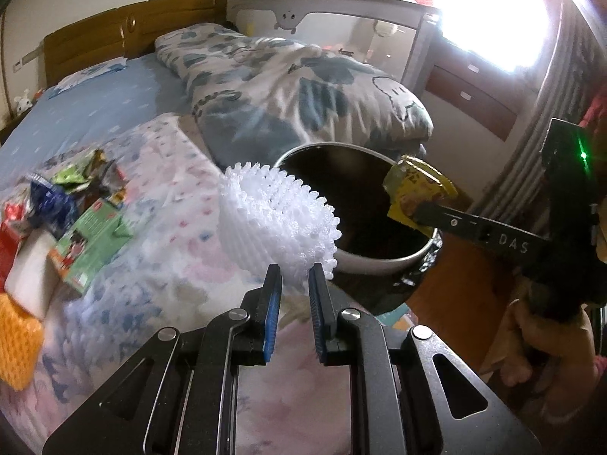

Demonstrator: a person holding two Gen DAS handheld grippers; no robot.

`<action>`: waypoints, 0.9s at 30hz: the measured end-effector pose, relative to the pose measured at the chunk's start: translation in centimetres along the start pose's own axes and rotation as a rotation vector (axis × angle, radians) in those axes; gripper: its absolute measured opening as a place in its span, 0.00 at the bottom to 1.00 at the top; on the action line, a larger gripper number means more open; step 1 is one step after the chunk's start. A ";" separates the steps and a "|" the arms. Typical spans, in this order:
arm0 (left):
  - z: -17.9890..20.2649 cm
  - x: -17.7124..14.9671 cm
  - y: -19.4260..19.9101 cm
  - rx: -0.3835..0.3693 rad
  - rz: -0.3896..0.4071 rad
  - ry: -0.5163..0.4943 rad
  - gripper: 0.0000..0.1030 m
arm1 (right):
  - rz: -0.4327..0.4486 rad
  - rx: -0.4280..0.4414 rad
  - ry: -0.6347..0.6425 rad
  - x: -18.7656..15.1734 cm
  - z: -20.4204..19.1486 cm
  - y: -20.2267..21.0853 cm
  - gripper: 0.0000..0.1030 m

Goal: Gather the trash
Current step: 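Carry the yellow bag and white foam net with both grippers over the bin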

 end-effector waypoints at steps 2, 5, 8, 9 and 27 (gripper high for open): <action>0.5 0.5 -0.5 -0.004 -0.001 -0.009 0.13 | -0.001 -0.005 0.001 0.2 0.2 -0.1 0.11; 1.1 1.1 -1.2 -0.012 -0.005 -0.021 0.13 | -0.006 -0.010 0.003 0.6 0.7 -0.3 0.11; 1.7 1.7 -1.9 -0.017 -0.010 -0.033 0.14 | -0.011 -0.016 0.004 1.0 1.1 -0.6 0.11; 1.8 1.8 -2.1 -0.018 -0.012 -0.036 0.14 | -0.012 -0.017 0.004 1.0 1.2 -0.6 0.11; 2.6 3.8 -4.9 -0.002 -0.024 -0.056 0.32 | -0.049 -0.050 0.001 2.8 2.9 -2.9 0.16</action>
Point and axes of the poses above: each gripper's, at about its wrist camera, not at the fingertips, and y roughly against the way its jaws point, z to its right, x to its top, the point moved 3 cm from there along -y, roughly the way its jaws point, and after that the axes turned 11 degrees about -x, right-handed, at the moved point
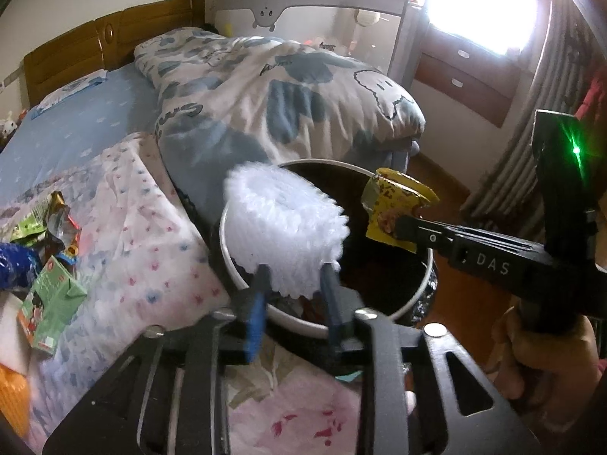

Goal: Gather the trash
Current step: 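Carry the yellow bag and white foam net with both grippers over the bin, then open both grippers to drop the yellow bag and foam net into the bin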

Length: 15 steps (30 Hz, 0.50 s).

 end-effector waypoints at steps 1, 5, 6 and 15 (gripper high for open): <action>-0.1 0.0 0.0 0.005 0.001 0.005 0.41 | -0.002 -0.006 -0.001 0.0 0.0 0.0 0.17; -0.7 -0.5 0.3 0.010 0.005 0.024 0.53 | 0.003 -0.013 -0.017 0.1 0.3 0.1 0.41; -0.9 -0.6 0.3 0.012 0.002 0.030 0.53 | 0.008 -0.011 -0.021 0.1 0.4 0.2 0.47; -3.1 -3.5 2.9 0.054 0.015 0.104 0.59 | 0.043 0.000 -0.041 -0.5 -0.4 1.4 0.67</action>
Point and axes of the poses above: each gripper's, at about its wrist camera, not at the fingertips, and y roughly against the way its jaws point, z to its right, x to its top, the point moved 3 cm from there along -y, roughly the way its jaws point, and after that the axes turned 11 degrees about -x, right-handed, at the moved point
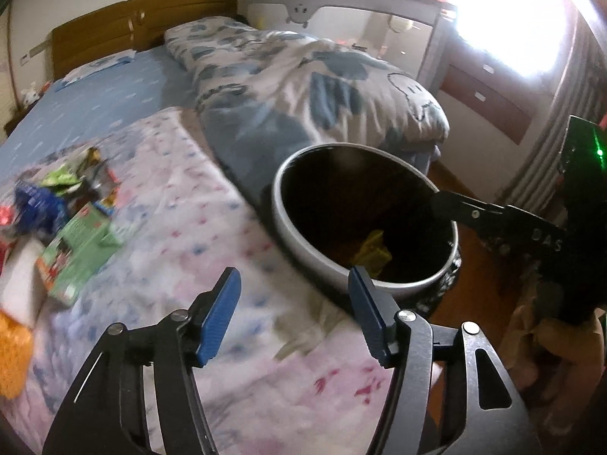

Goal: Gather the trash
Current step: 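Open both grippers to drop the yellow bag and foam net into the bin, then move both open grippers back over the remaining trash on the bed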

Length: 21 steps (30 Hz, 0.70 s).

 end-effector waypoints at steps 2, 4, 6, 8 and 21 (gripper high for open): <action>-0.8 -0.7 0.9 0.016 0.009 0.018 0.61 | 0.007 0.007 0.004 -0.5 -0.7 0.3 0.72; -1.6 -1.4 1.7 0.027 0.015 0.040 0.61 | 0.010 0.017 0.006 -0.9 -1.4 0.6 0.74; -2.5 -2.3 2.6 0.041 0.021 0.059 0.61 | 0.010 0.029 0.010 -1.4 -2.2 0.7 0.76; -3.4 -3.0 3.5 0.059 0.027 0.071 0.61 | 0.006 0.045 0.023 -1.9 -3.3 0.8 0.77; -9.4 -6.9 9.5 0.153 0.087 0.191 0.61 | -0.006 0.145 0.148 -5.4 -10.8 1.4 0.81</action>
Point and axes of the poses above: each gripper's, at about its wrist camera, not at the fingertips, and y roughly against the way its jaws point, z to its right, x to its top, the point moved 3 cm from there along -y, roughly the way its jaws point, and after that the axes turned 11 degrees about -x, right-handed, at the moved point
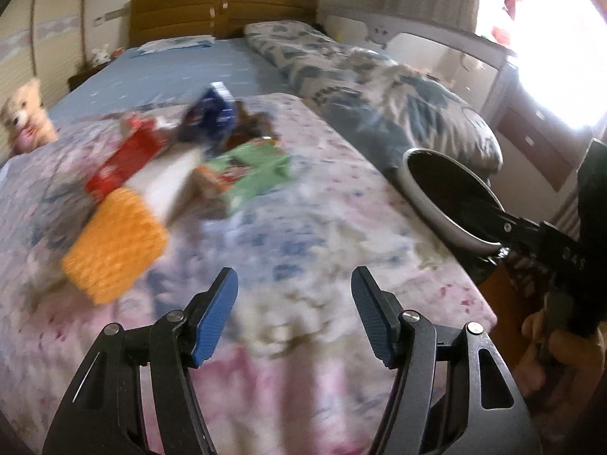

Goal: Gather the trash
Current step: 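Move both open grippers back over the remaining trash on the bed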

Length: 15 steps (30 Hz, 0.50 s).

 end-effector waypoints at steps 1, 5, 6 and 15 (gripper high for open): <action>-0.7 -0.1 0.4 0.009 0.006 0.014 0.61 | -0.002 0.006 0.006 -0.2 -0.4 0.0 0.82; -2.6 -0.6 1.7 0.030 0.022 0.048 0.61 | -0.017 0.038 0.044 -0.7 -2.7 -0.5 0.84; -3.0 -0.8 2.0 0.036 0.027 0.056 0.61 | -0.020 0.045 0.057 -0.8 -3.3 -0.6 0.85; -6.0 -2.2 4.3 0.080 0.046 0.114 0.61 | -0.051 0.121 0.157 -1.8 -7.5 -1.8 0.90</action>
Point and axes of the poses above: each gripper's, at about its wrist camera, not at the fingertips, and y roughly against the way its jaws point, z to its right, x to its top, the point moved 3 cm from there along -y, roughly the way its jaws point, and after that the axes turned 11 degrees about -x, right-handed, at the moved point
